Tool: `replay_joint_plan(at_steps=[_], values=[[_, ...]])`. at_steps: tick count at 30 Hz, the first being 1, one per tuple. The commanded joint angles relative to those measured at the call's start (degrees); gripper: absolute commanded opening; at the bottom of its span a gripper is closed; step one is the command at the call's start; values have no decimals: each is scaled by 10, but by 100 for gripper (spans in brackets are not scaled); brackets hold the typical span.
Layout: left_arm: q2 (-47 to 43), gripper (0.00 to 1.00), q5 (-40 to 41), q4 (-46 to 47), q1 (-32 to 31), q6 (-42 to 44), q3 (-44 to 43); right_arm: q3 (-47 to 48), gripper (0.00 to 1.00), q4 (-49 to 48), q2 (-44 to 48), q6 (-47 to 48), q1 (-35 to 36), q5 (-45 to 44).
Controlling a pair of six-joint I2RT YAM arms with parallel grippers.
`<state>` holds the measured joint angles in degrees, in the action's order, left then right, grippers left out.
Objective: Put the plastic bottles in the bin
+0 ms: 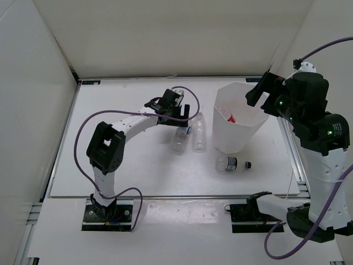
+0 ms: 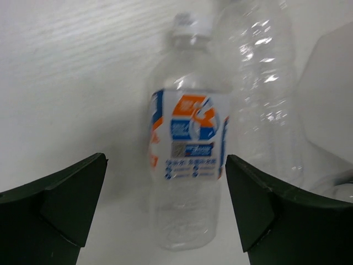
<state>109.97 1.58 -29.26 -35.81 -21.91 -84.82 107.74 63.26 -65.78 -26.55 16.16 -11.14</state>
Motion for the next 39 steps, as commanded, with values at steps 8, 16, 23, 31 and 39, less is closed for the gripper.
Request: replay_joint_plan(at_steps=[8, 16, 23, 31, 39], values=[[67, 100, -107, 42, 4, 8, -69, -38, 100, -11, 13, 37, -8, 2], [83, 84, -106, 42, 4, -33, -5, -48, 100, -1, 31, 59, -22, -10], [-3, 62, -55, 42, 10, -44, 41, -43, 100, -1, 32, 43, -32, 4], [-145, 54, 44, 30, 10, -49, -80, -20, 100, 17, 25, 14, -45, 25], [-7, 54, -71, 30, -51, -13, -499, -64, 100, 24, 72, -40, -55, 52]])
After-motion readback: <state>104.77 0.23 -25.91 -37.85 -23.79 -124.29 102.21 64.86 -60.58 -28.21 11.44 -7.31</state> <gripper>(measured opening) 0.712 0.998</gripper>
